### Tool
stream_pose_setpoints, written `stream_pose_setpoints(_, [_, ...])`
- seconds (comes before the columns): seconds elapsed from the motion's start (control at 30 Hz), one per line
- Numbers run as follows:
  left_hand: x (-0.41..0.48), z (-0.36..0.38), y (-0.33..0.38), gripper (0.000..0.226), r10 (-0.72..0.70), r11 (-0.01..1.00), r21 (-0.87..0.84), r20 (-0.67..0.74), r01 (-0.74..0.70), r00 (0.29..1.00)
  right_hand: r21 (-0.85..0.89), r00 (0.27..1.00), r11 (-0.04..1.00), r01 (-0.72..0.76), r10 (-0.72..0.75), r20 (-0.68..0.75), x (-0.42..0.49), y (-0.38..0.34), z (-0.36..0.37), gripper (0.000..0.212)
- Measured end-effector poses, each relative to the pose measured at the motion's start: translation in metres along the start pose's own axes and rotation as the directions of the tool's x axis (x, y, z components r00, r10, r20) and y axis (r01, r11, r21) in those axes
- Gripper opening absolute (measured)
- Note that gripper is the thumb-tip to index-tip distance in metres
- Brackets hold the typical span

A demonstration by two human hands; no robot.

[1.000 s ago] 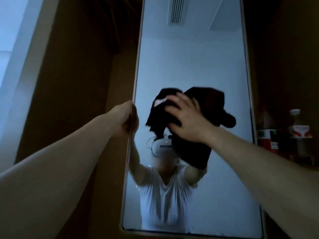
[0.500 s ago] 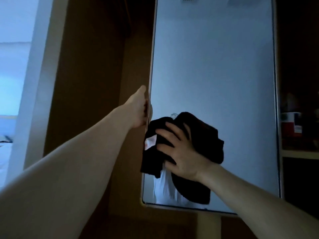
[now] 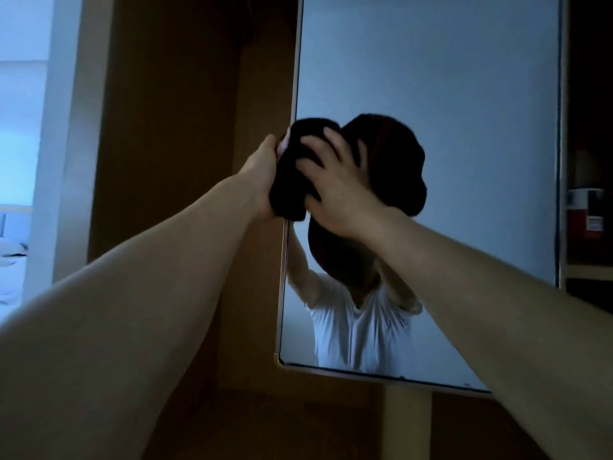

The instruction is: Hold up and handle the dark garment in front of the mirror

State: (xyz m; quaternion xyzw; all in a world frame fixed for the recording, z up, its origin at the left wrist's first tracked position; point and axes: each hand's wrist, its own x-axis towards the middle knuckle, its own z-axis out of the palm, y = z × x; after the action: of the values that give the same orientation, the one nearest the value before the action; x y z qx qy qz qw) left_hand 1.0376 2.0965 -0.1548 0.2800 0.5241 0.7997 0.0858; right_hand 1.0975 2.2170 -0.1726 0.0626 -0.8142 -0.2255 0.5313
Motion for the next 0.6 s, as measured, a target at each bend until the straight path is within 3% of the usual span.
stream_pose_setpoints(0.1, [0.000,0.002,0.000,0.055,-0.031,0.999,-0.015,-0.016,0.031,0.999,0.052,0.982,0.982,0.181,-0.178,-0.061,-0.054,-0.014,0.028,0.056])
stream_pose_setpoints(0.2, [0.004,0.005,-0.002,0.029,-0.047,0.990,-0.138,-0.077,0.036,0.996,0.214,0.921,0.901,0.378,-0.390,0.015,-0.085,-0.018,0.046,0.049])
stream_pose_setpoints(0.27, [0.006,0.006,-0.006,0.028,-0.004,0.995,-0.102,-0.088,-0.005,0.996,0.317,0.885,0.850,0.421,-0.462,0.061,-0.079,-0.007,0.042,0.042])
stream_pose_setpoints(0.33, [0.009,0.010,-0.006,0.033,0.064,0.995,0.087,-0.104,-0.055,0.993,0.287,0.901,0.872,0.397,-0.430,0.060,-0.055,0.007,0.030,0.043])
stream_pose_setpoints(0.4, [0.006,0.010,-0.005,0.036,0.093,0.986,0.148,-0.105,-0.077,0.990,0.186,0.957,0.940,0.286,-0.291,0.000,-0.022,0.022,0.009,0.049])
stream_pose_setpoints(0.53, [-0.002,0.006,-0.002,0.042,0.088,0.987,0.136,-0.029,-0.084,0.996,-0.022,0.999,1.000,0.018,-0.018,-0.030,0.015,0.029,-0.013,0.053])
stream_pose_setpoints(0.6, [-0.002,0.005,-0.002,0.045,0.068,0.993,0.100,-0.027,-0.065,0.997,-0.026,0.998,1.000,-0.014,0.013,-0.060,0.002,0.019,-0.003,0.051])
